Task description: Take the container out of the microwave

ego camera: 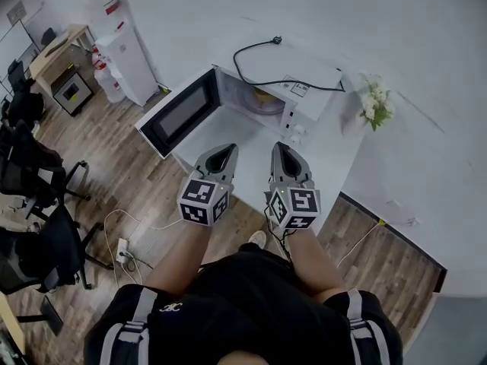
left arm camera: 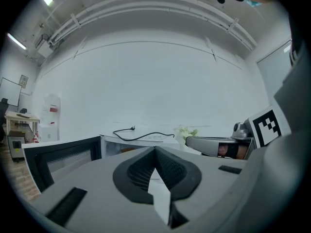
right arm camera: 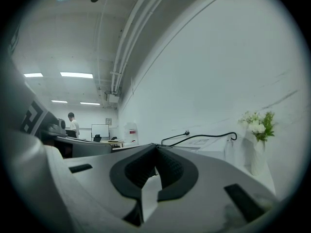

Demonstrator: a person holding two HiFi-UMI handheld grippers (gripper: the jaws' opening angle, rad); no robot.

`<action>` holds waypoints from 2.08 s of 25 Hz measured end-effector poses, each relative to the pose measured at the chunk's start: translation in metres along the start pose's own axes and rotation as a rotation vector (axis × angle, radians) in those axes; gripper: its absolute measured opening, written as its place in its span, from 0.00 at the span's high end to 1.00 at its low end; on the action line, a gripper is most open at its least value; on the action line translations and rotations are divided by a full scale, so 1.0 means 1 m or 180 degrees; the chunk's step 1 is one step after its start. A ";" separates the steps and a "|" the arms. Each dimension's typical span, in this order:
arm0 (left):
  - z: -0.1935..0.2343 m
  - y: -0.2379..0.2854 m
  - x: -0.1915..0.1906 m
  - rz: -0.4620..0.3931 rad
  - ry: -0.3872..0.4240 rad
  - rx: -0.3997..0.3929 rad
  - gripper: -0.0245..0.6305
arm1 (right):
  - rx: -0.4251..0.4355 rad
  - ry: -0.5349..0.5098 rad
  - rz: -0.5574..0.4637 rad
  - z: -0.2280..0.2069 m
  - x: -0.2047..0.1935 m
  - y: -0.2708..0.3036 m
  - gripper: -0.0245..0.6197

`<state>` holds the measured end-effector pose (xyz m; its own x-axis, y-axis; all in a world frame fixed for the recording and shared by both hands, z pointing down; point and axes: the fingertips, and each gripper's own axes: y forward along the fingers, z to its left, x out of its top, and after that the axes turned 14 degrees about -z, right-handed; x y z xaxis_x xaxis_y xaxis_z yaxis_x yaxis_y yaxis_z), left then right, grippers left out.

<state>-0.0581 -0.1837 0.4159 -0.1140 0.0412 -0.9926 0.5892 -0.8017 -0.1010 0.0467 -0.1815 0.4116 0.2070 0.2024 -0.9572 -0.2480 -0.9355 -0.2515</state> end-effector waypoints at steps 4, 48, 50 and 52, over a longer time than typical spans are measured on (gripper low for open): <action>0.017 0.043 -0.007 0.0040 -0.0006 -0.0051 0.95 | -0.0027 0.0001 0.0031 -0.021 -0.012 0.036 0.96; 0.126 0.293 -0.198 0.0916 0.1886 -0.1285 0.85 | -0.1663 -0.0585 0.0283 -0.118 -0.062 0.080 0.96; 0.127 0.301 -0.209 0.0962 0.2264 -0.1357 0.85 | -0.1755 -0.0589 0.0297 -0.121 -0.063 0.074 0.96; 0.123 0.309 -0.219 0.0981 0.2727 -0.1460 0.85 | -0.1837 -0.0603 0.0325 -0.123 -0.064 0.067 0.96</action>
<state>0.0505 -0.5136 0.6108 0.5994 0.4288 -0.6759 0.7663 -0.5512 0.3299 0.1329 -0.2923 0.4741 0.0243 0.1018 -0.9945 0.3056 -0.9479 -0.0896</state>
